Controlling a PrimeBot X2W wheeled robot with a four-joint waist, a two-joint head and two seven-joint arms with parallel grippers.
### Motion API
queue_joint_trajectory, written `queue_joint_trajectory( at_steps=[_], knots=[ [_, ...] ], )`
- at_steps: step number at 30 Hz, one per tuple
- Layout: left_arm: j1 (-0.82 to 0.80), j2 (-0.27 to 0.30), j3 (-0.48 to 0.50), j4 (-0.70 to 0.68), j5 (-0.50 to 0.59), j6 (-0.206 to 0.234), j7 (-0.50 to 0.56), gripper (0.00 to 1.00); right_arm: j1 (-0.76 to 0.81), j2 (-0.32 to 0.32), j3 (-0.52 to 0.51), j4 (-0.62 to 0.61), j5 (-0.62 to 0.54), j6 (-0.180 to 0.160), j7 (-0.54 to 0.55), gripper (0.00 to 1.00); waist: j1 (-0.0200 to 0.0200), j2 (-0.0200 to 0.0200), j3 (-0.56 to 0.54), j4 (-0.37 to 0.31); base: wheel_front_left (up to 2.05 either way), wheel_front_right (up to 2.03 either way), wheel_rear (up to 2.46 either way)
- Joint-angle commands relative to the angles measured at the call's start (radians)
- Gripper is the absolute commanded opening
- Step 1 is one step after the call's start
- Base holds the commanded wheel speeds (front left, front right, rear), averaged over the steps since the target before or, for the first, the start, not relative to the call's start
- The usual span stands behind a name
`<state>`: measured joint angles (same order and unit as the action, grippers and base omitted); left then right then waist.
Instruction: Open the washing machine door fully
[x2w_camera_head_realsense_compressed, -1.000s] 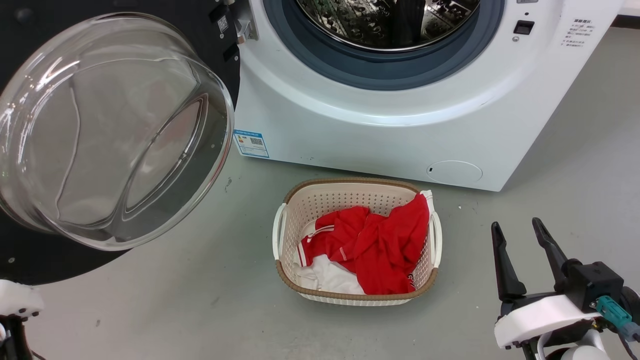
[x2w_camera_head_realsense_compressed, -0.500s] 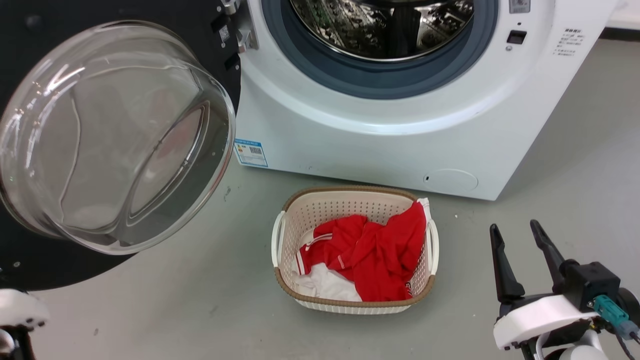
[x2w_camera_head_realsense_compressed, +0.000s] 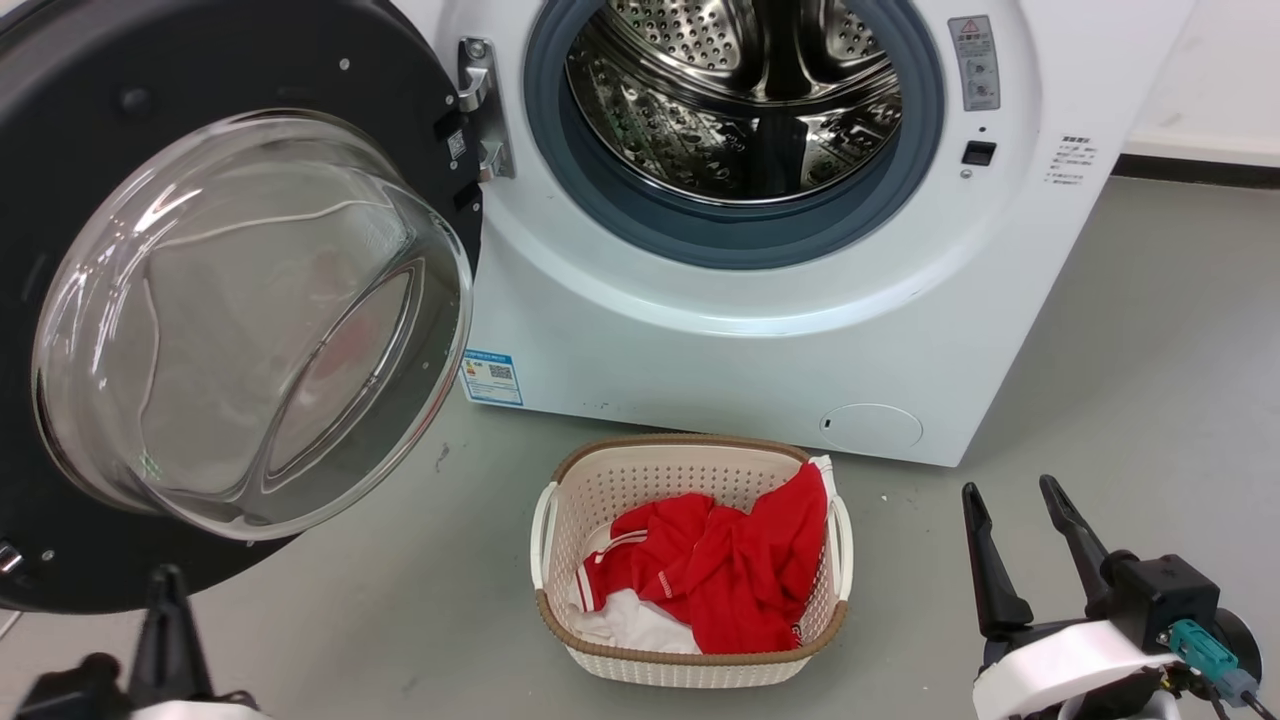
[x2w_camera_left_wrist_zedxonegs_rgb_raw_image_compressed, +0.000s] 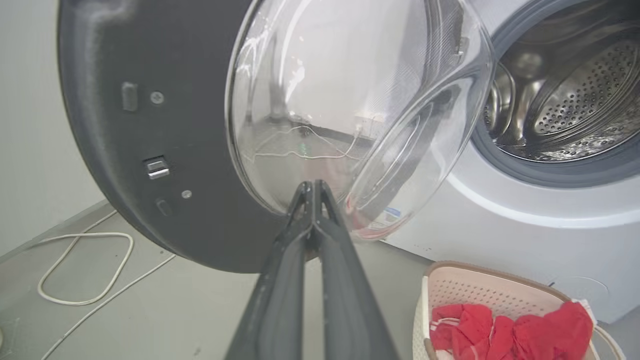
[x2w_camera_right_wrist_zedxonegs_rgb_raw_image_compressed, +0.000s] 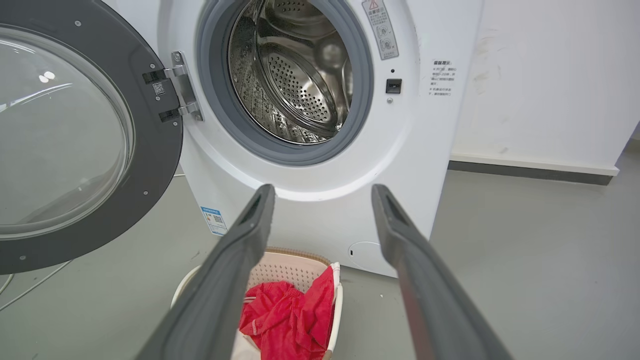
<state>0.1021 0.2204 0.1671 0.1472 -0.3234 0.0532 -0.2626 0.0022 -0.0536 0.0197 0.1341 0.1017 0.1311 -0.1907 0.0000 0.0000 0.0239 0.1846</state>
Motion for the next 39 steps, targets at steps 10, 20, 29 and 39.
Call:
queue_joint_trajectory(
  at_steps=[10,20,29,39],
  knots=[
    [-0.013,-0.068,-0.177,-0.033,0.074,-0.047,-0.001,0.15,0.018,0.004,-0.009,-0.016,-0.014,-0.001,0.002,1.00,0.0000,0.0000,-0.014,-0.066,0.00,0.00,0.00],
    [-0.105,-0.068,-0.223,0.006,0.101,-0.064,-0.003,1.00,0.011,0.004,-0.025,-0.033,-0.016,-0.001,0.004,1.00,0.0000,0.0000,-0.016,-0.145,0.00,0.00,0.00],
    [-0.121,-0.057,-0.198,0.000,0.121,-0.044,-0.003,1.00,0.029,0.004,-0.018,-0.041,-0.015,-0.001,0.006,1.00,0.0000,0.0000,-0.023,-0.196,0.00,0.00,0.00],
    [-0.099,-0.065,-0.186,0.004,0.130,-0.047,-0.003,1.00,0.037,0.005,-0.001,-0.051,-0.017,-0.001,0.012,1.00,0.0000,0.0000,-0.033,-0.191,0.00,0.00,0.00]
  ],
)
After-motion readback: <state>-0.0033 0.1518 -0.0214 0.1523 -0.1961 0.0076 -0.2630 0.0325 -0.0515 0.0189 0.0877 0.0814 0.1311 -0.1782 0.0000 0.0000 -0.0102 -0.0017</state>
